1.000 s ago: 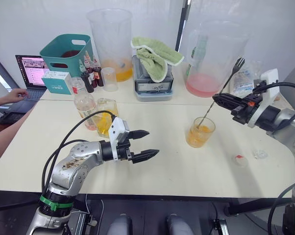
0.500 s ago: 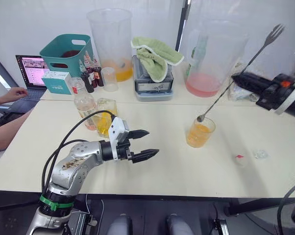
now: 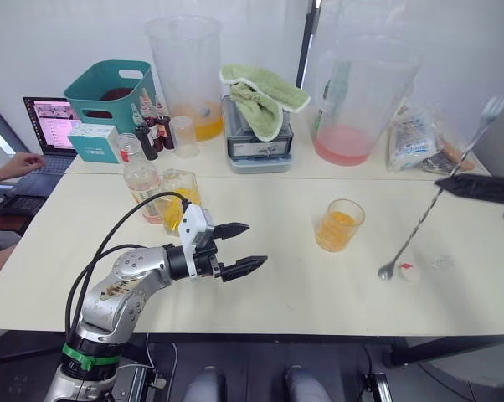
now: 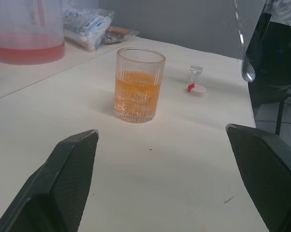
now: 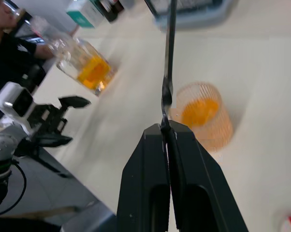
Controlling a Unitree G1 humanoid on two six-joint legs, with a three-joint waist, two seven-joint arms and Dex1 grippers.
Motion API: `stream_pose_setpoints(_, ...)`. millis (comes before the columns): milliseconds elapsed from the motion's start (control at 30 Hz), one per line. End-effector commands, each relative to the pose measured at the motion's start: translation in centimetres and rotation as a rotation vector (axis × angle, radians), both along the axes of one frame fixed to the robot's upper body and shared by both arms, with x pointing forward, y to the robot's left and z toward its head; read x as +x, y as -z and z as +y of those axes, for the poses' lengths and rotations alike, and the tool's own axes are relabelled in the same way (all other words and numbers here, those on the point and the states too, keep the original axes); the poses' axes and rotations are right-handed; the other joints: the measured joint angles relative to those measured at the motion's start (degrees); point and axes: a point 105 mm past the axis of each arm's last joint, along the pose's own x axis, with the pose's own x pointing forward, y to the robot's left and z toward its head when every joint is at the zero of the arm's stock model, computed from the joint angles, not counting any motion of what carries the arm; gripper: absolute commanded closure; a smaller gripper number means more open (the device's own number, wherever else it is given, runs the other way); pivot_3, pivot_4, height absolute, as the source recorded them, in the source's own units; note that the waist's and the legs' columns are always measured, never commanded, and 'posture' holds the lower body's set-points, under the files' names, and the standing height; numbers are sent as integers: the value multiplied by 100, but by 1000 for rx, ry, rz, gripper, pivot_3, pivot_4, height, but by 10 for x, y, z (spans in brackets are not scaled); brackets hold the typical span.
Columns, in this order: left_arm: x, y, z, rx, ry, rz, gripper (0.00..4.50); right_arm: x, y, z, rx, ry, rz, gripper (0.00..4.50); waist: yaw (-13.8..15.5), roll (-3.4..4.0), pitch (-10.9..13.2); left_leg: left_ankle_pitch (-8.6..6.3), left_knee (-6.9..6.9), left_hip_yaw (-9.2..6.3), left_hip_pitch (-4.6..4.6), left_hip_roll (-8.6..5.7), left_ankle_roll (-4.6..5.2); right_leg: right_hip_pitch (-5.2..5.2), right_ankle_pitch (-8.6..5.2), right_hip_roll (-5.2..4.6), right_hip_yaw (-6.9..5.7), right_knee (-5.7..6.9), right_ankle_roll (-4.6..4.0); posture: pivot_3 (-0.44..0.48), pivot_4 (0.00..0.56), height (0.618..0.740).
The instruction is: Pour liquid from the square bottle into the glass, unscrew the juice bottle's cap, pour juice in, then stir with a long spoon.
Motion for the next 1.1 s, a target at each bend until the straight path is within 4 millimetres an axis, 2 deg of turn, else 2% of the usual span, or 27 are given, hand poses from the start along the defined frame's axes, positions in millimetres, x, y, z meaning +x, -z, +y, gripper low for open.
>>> stream_pose_setpoints(33, -2, -11, -2, -13, 13, -49, 23, 2, 13, 2, -30, -23, 72, 4500, -5, 3, -1, 0, 0, 2, 1, 1, 0, -1, 0, 1, 0, 0, 0, 0, 150, 733)
stream_pose_setpoints(233, -4, -10, -2, -6, 11, -48, 23, 29, 65, 5, -176, 23, 184, 4500, 0, 4, -3, 0, 0, 2, -1, 0, 0, -4, 0, 0, 0, 1, 0, 0, 150, 733)
stream_pose_setpoints(533, -6, -9, 0, -2, -1, -41, 23, 74, 114, 2, -266, 219, 202, 4500, 35, 5, -3, 0, 0, -5, -6, -4, 0, -6, 2, -3, -2, 4, 0, 0, 150, 733)
stream_pose_setpoints(800, -7, -10, 1, 2, -4, -37, 23, 80, 145, -4, -305, 305, 219, 4500, 32, 5, -4, 0, -1, -10, -9, -6, 0, -7, 2, -6, -5, 5, 1, 0, 150, 733)
stream_pose_setpoints(933, -8, -10, 3, 5, -4, -35, 0, 76, 146, -3, -294, 301, 199, 3189, 33, 6, -4, 0, 0, -10, -4, -6, 0, -1, 3, -4, -5, 6, 0, 0, 150, 733)
stream_pose_setpoints(1100, -6, -10, 8, 15, -16, -36, 0, 71, 119, -3, -297, 280, 75, 1469, 33, 6, -4, 0, 1, -12, -4, -6, 0, 0, 3, -5, -6, 6, 0, 0, 150, 733)
